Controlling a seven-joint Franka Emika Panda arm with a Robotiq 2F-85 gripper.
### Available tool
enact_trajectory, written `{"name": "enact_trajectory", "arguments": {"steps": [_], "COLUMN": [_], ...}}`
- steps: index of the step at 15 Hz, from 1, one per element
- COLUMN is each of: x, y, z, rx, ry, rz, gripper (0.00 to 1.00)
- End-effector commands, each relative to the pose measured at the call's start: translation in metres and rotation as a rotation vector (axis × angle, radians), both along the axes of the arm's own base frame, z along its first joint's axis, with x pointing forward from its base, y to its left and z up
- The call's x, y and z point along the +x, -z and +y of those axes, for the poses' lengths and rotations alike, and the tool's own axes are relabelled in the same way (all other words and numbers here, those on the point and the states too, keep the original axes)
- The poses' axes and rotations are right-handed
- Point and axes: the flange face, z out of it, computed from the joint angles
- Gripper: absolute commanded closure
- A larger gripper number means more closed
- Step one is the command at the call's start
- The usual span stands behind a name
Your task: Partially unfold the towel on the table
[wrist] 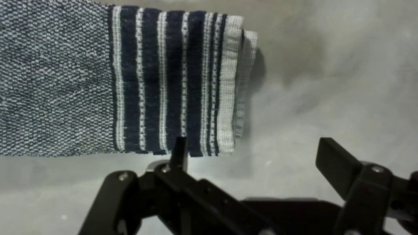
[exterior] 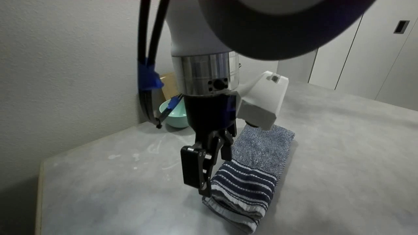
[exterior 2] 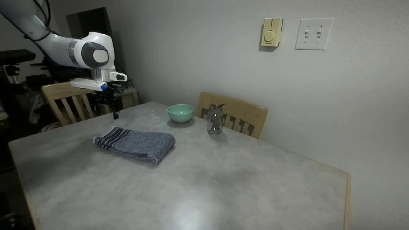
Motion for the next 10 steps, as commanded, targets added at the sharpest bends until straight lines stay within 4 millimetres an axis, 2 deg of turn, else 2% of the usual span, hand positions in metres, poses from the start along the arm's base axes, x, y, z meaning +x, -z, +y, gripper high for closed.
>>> {"name": "enact_trajectory", "arguments": {"steps": [1,10], "x": [0.005,-0.006], "y": [0.014,0.036], "z": [-0.005,-0.008], "rx": [-0.013,-0.077], "ry": [0.033,0.055], "rz": [0.036,0.072], "gripper": [0.00,0.00]}}
